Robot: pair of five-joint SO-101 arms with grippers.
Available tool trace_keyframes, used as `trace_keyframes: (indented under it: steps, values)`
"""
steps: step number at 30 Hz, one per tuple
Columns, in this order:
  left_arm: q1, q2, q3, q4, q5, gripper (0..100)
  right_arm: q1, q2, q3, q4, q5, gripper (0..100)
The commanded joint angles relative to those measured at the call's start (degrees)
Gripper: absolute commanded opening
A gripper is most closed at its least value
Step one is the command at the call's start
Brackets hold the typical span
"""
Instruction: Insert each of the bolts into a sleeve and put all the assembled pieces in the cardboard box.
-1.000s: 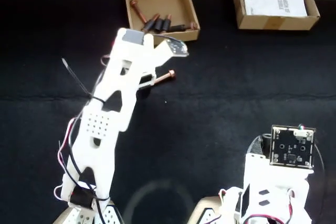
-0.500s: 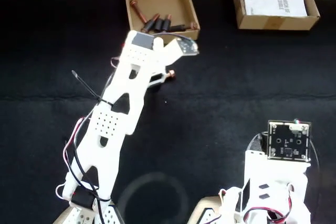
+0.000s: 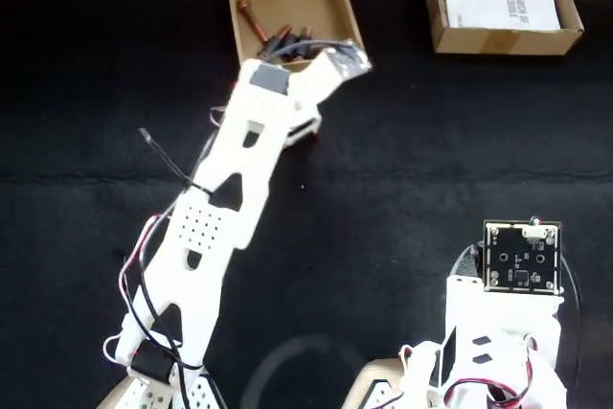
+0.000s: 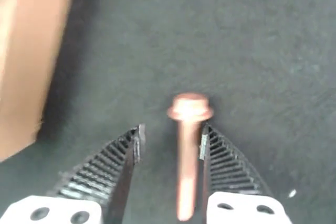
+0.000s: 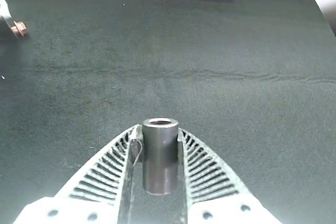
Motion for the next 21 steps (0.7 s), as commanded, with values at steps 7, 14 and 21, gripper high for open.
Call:
trace_keyframes:
  steps: [7, 14, 21]
  values:
    - [1.63, 0.84, -1.63, -1.32, 0.26, 1, 0.48, 0.04, 0.13, -1.36, 0.62, 0.8]
    - [1.45, 0.40, -1.98, 2.99, 2.73, 1, 0.57, -0.13, 0.22, -1.10, 0.62, 0.8]
    - [0.13, -4.53, -17.01, 19.16, 11.34, 1, 0.48, -0.22, 0.22, -5.58, 0.62, 0.8]
